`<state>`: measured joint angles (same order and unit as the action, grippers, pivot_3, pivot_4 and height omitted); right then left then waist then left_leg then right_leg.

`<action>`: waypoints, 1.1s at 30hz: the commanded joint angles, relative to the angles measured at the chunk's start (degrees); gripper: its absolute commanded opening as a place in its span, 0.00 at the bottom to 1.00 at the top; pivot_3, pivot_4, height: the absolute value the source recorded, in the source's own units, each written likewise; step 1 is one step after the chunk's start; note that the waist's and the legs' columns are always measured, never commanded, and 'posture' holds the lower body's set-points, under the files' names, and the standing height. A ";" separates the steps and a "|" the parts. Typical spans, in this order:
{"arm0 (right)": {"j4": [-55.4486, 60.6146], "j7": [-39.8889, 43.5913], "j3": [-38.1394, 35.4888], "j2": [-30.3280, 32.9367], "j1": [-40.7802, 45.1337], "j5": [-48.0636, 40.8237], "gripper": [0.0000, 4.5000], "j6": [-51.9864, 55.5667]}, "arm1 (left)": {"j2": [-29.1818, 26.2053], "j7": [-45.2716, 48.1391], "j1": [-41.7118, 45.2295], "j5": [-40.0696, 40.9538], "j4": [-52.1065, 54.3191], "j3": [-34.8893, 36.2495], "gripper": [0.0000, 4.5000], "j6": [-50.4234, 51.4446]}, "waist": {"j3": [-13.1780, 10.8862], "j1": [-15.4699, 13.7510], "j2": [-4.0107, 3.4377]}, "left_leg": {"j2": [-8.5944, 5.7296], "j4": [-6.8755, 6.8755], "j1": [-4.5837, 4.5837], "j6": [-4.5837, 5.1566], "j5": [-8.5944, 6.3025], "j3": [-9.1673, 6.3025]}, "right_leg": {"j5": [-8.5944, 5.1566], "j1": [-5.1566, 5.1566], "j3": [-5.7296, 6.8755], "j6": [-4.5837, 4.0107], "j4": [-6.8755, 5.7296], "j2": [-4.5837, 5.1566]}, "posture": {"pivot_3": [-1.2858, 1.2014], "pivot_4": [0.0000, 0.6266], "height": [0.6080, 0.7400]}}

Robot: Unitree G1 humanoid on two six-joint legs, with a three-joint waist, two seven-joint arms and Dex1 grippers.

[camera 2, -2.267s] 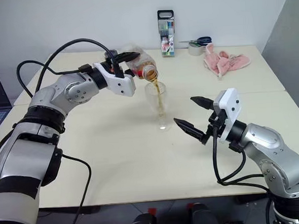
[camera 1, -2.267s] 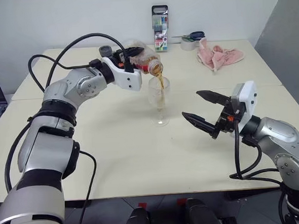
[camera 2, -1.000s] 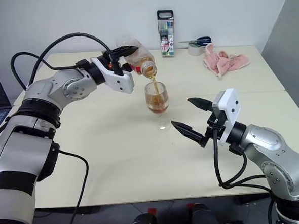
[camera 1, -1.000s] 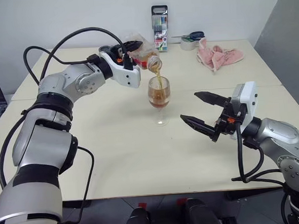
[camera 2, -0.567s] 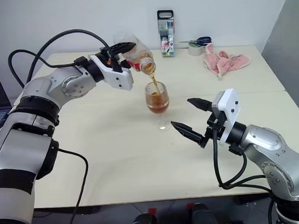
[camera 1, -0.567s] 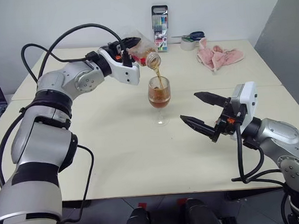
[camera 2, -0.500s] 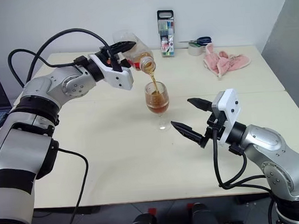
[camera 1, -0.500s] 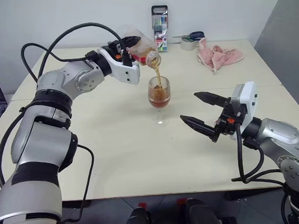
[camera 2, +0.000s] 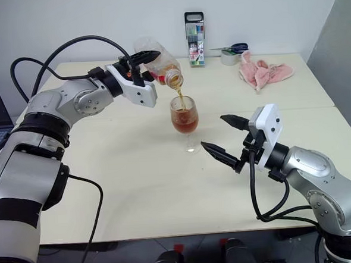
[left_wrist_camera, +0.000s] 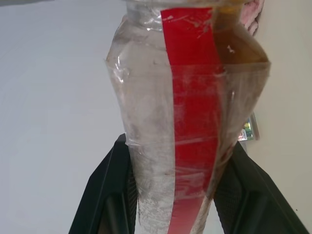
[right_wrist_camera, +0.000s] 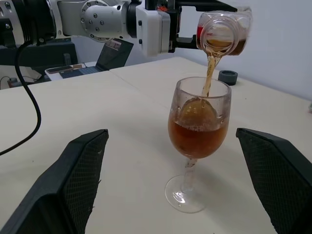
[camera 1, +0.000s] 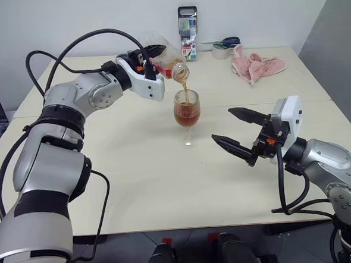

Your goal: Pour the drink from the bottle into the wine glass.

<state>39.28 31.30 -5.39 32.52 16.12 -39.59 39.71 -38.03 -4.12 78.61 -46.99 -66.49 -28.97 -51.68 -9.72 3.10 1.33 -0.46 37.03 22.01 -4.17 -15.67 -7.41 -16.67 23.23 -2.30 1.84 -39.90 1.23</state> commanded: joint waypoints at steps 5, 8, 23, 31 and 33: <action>2.17 -0.57 1.69 -0.08 0.38 2.45 1.00 -3.06 | 0.96 5.15 0.14 7.41 0.19 3.77 0.37 0.38 | 0.00 0.03 0.00 | 0.00 0.01 0.00 0.00 0.00 0.00 | 0.00 0.00 0.00 0.00 0.00 0.00 | 0.52 0.24 1.00; 1.44 -0.99 2.77 -0.70 1.01 4.93 1.00 -5.40 | 2.16 9.55 -1.29 11.74 0.39 5.99 0.37 1.36 | 0.00 0.04 0.00 | 0.00 0.02 0.00 0.00 0.00 0.00 | 0.00 0.00 0.00 0.00 -0.01 0.00 | 0.52 0.24 1.00; -0.26 0.82 9.16 -1.75 5.71 7.56 1.00 -5.34 | 6.69 33.29 -15.41 42.03 15.07 24.95 0.37 26.37 | 0.01 0.56 -0.01 | 0.05 0.05 -0.06 -0.01 0.01 -0.02 | 0.00 0.00 -0.01 -0.01 -0.07 -0.01 | 0.52 0.24 1.00; -0.74 4.78 12.22 0.14 10.75 4.11 1.00 1.27 | 5.55 36.29 -38.57 60.64 46.76 38.53 0.37 61.80 | 0.03 1.55 -0.03 | 0.07 0.06 -0.06 -0.07 0.04 -0.17 | 0.01 -0.01 -0.01 -0.02 -0.09 0.02 | 0.52 0.24 1.00; -1.53 5.47 13.16 -0.13 11.73 4.22 1.00 1.39 | 5.68 33.93 -42.96 62.32 51.80 40.97 0.37 66.98 | 0.04 1.52 -0.01 | 0.07 0.11 -0.02 -0.04 0.03 -0.23 | 0.01 -0.01 0.05 -0.02 -0.08 0.01 | 0.52 0.24 1.00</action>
<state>37.16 35.92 7.63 32.52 26.60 -34.90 41.14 -31.36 31.52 35.34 13.13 -20.81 8.77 12.34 -9.68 4.62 1.32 -0.39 37.15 21.99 -4.20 -15.65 -7.65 -16.66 23.21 -2.26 1.82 -39.99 1.24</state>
